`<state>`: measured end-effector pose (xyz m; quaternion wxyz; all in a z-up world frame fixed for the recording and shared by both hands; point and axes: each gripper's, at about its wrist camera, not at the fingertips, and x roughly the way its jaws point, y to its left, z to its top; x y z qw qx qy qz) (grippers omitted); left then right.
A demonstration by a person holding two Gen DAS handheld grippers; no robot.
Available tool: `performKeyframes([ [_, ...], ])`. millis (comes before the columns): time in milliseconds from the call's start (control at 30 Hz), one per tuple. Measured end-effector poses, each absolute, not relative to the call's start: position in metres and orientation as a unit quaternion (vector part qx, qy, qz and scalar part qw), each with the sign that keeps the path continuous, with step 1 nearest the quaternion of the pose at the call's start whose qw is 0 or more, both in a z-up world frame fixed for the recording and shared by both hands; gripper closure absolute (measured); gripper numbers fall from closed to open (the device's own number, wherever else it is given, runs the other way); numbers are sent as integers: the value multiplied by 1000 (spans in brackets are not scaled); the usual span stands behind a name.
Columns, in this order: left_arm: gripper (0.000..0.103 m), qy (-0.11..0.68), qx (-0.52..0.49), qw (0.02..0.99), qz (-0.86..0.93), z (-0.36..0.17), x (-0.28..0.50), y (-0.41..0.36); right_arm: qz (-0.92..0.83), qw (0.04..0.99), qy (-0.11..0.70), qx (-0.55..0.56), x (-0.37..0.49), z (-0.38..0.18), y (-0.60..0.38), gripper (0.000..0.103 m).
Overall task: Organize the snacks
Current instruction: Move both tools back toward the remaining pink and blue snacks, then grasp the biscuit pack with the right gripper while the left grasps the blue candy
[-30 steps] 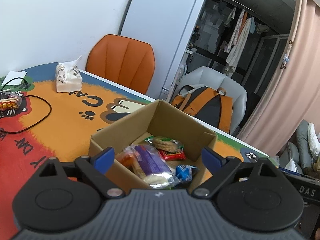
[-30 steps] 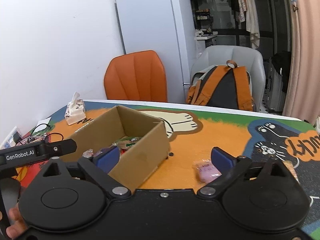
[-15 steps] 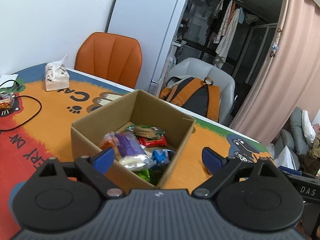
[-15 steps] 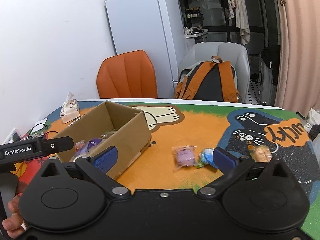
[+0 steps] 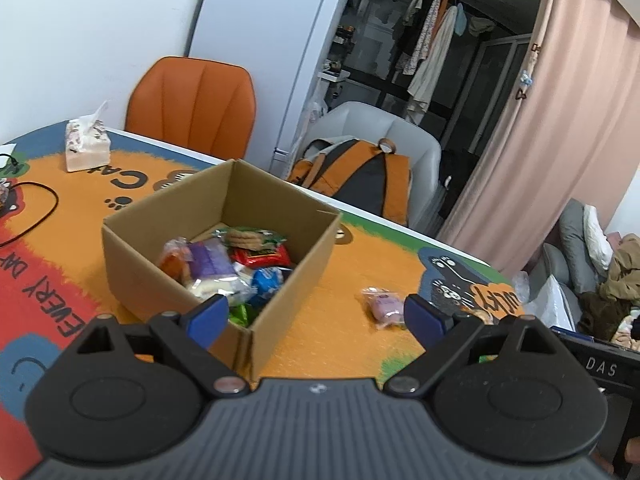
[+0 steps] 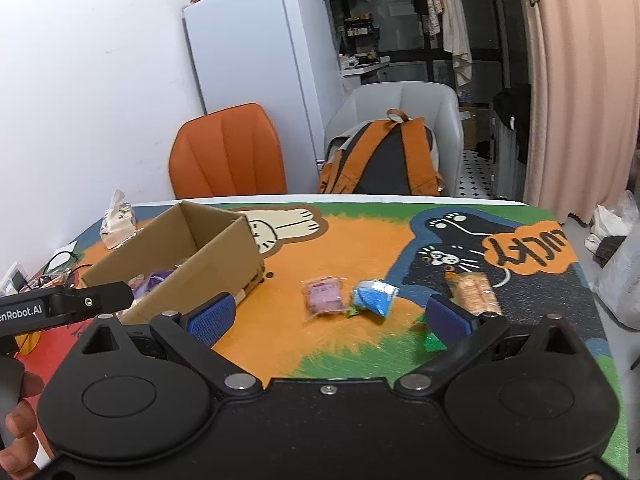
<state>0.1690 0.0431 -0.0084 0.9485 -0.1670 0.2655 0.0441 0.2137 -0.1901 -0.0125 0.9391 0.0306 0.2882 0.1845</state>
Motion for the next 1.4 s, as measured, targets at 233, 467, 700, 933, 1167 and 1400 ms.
performKeyframes([
  [233,9,268,-166,949,23,-8,167,28,170,941,288,42,210,-15,-214,0],
  [467,9,282,-175,943,14,-17,175,22,160,942,291,51,213,-22,-233,0],
  [700,9,278,-166,946,-6,-20,189,3,141,945,288,65,222,-31,-254,1],
  [933,10,278,-157,947,-16,-29,214,-14,134,945,292,66,239,-41,-271,13],
  [1167,12,277,-143,950,-35,-39,240,-33,127,942,302,69,262,-56,-280,27],
  [1400,30,291,-132,946,-46,-54,269,-47,120,939,314,70,284,-71,-285,38],
])
